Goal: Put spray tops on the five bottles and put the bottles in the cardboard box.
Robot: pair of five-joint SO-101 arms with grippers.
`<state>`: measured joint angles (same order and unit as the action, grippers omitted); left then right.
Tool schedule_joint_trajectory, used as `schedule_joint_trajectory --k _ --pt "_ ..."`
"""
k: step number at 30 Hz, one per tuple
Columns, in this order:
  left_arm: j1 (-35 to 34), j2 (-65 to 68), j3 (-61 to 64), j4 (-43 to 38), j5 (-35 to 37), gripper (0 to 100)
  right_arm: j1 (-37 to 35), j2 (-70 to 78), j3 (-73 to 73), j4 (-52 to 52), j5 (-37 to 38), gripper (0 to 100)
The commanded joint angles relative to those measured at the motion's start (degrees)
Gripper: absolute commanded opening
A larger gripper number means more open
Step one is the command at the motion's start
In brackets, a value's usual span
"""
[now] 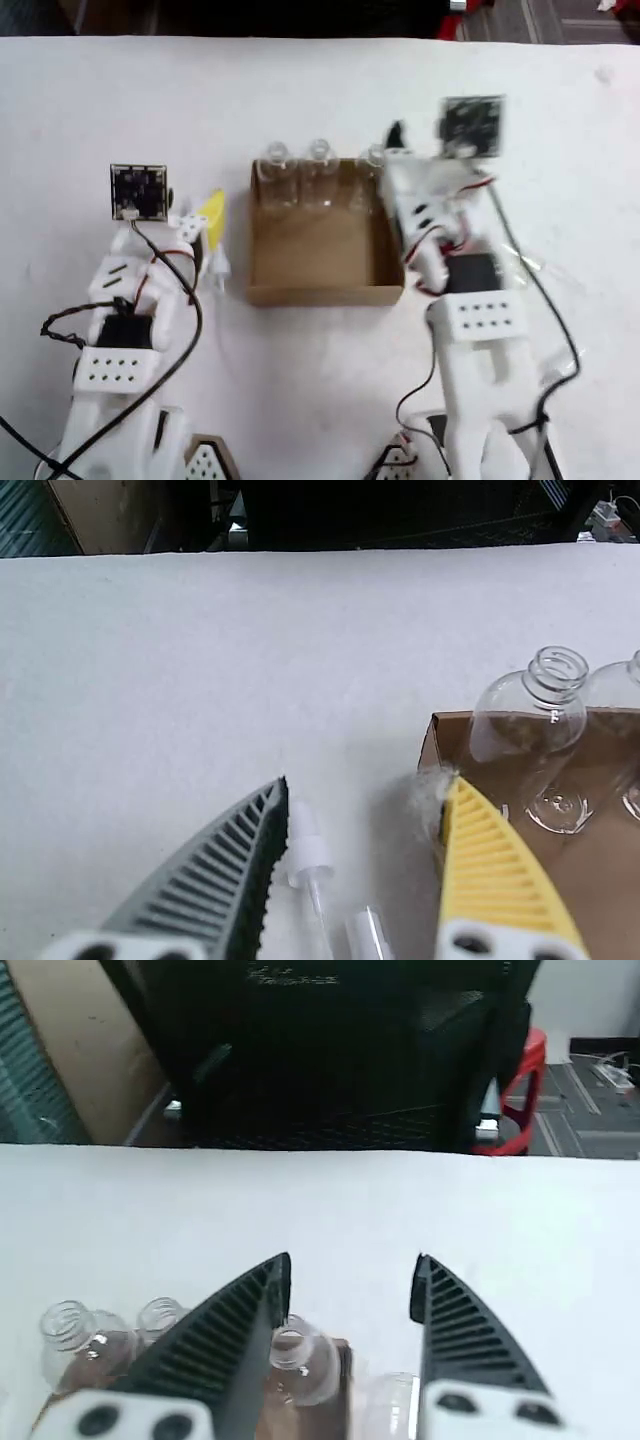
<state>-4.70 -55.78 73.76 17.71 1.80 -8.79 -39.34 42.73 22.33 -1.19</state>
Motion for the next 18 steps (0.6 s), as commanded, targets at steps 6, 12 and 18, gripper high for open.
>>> schedule_joint_trajectory --k 6,12,18 --pt "0.40 -1.10 -0.35 -1.67 -0.79 23 13.85 -1.01 -12.57 12.88 -0.09 17.0" --pt "0.40 -1.01 -0.26 -1.58 -0.79 23 14.20 7.69 -17.85 25.19 2.02 17.0" --pt "0.40 -1.01 -0.26 -1.58 -0.79 23 14.02 18.42 -27.78 53.32 2.02 17.0"
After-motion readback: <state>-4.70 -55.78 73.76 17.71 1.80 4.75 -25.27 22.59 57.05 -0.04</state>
